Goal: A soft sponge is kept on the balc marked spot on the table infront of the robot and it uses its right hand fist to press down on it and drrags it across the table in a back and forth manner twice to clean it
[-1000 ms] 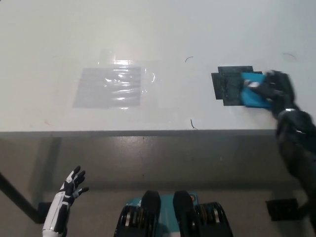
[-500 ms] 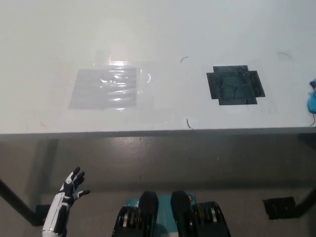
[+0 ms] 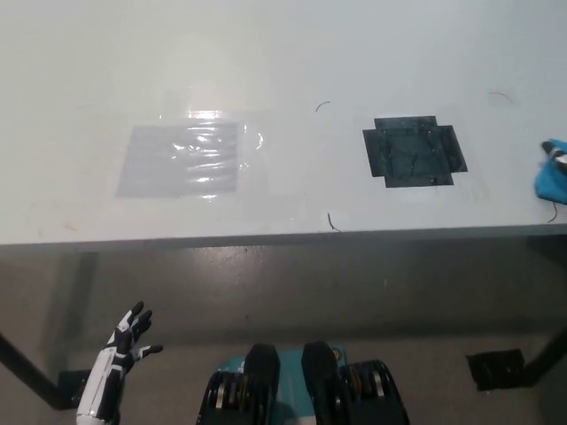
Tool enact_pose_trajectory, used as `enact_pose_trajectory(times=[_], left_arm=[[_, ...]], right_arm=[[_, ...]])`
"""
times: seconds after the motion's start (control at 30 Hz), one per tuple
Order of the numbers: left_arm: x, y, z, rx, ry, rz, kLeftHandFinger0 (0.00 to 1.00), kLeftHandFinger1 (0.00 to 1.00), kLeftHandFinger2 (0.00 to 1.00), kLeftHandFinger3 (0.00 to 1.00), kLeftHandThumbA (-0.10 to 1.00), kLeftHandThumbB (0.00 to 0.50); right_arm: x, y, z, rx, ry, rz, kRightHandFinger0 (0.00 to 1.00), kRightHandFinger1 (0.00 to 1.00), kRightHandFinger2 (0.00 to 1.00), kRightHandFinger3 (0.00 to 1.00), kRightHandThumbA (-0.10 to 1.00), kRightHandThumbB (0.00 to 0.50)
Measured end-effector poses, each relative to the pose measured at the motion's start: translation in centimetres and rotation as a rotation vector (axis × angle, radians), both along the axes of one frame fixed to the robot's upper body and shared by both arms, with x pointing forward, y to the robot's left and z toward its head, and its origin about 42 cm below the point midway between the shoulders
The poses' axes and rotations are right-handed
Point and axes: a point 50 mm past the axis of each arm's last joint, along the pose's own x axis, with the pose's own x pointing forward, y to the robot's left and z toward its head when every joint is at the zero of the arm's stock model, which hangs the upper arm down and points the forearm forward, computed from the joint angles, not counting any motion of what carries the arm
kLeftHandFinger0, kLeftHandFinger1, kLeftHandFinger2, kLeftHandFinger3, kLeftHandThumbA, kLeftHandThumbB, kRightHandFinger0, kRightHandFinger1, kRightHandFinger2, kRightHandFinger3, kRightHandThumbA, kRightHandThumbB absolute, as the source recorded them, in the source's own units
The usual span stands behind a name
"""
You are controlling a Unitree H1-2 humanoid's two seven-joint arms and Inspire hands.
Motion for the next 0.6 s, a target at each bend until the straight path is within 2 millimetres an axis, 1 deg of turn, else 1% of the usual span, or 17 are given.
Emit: enact_pose_trajectory(times=[0.03, 0.1, 0.13, 0.17, 0.2, 0.23, 0.33, 0.37, 0.4, 0.47, 0.5, 0.6], left_arm=[[0.0, 0.0, 0.0, 0.000, 0.000, 0.000, 0.76, 1.00, 1.00, 1.00, 1.00, 0.493], [0.0, 0.0, 0.0, 0.000, -0.001, 0.000, 0.77, 1.00, 1.00, 1.00, 1.00, 0.489], [0.0, 0.0, 0.0, 0.000, -0.001, 0.000, 0.78, 1.00, 1.00, 1.00, 1.00, 0.470], [0.0, 0.0, 0.0, 0.000, -0.001, 0.000, 0.79, 1.00, 1.00, 1.00, 1.00, 0.455], [0.0, 0.0, 0.0, 0.000, 0.000, 0.000, 0.80, 1.00, 1.00, 1.00, 1.00, 0.446], [0.0, 0.0, 0.0, 0.000, -0.001, 0.000, 0.81, 1.00, 1.00, 1.00, 1.00, 0.451], [0.0, 0.0, 0.0, -0.001, -0.002, 0.000, 0.86, 1.00, 1.00, 1.00, 1.00, 0.460], [0.0, 0.0, 0.0, -0.002, -0.002, 0.000, 0.86, 1.00, 1.00, 1.00, 1.00, 0.467], [0.0, 0.0, 0.0, -0.003, -0.003, 0.000, 0.86, 1.00, 1.00, 1.00, 1.00, 0.465], [0.0, 0.0, 0.0, -0.004, -0.004, 0.000, 0.86, 1.00, 1.00, 1.00, 1.00, 0.474], [0.0, 0.0, 0.0, -0.005, -0.004, 0.001, 0.87, 1.00, 1.00, 1.00, 1.00, 0.464], [0.0, 0.0, 0.0, -0.005, -0.005, 0.000, 0.87, 1.00, 1.00, 1.00, 1.00, 0.464]], right_arm=[[0.4, 1.3, 0.1, 0.000, -0.001, 0.024, 0.00, 0.00, 0.18, 0.10, 1.00, 0.148], [0.9, 3.6, 0.2, 0.001, -0.003, 0.066, 0.00, 0.00, 0.12, 0.04, 1.00, 0.117], [1.2, 4.7, 0.2, 0.001, -0.003, 0.087, 0.00, 0.00, 0.05, 0.00, 1.00, 0.133], [1.4, 5.9, 0.2, 0.002, -0.004, 0.109, 0.00, 0.00, 0.00, 0.00, 1.00, 0.142], [1.6, 7.2, 0.3, 0.008, -0.006, 0.131, 0.00, 0.00, 0.00, 0.00, 1.00, 0.140], [1.8, 8.7, 0.3, 0.019, -0.008, 0.153, 0.00, 0.00, 0.00, 0.00, 1.00, 0.155], [2.1, 11.8, 0.4, 0.036, -0.010, 0.199, 0.00, 0.00, 0.00, 0.00, 1.00, 0.153], [2.1, 12.1, 0.5, 0.037, -0.010, 0.203, 0.00, 0.00, 0.00, 0.00, 1.00, 0.148], [2.2, 13.3, 0.6, 0.036, -0.010, 0.223, 0.00, 0.00, 0.01, 0.00, 1.00, 0.141], [2.2, 14.6, 0.6, 0.028, -0.008, 0.249, 0.00, 0.00, 0.01, 0.00, 1.00, 0.145], [2.2, 15.1, 0.6, 0.026, -0.008, 0.258, 0.00, 0.00, 0.04, 0.01, 1.00, 0.151], [2.2, 15.7, 0.6, 0.022, -0.008, 0.272, 0.00, 0.00, 0.02, 0.02, 1.00, 0.157]])
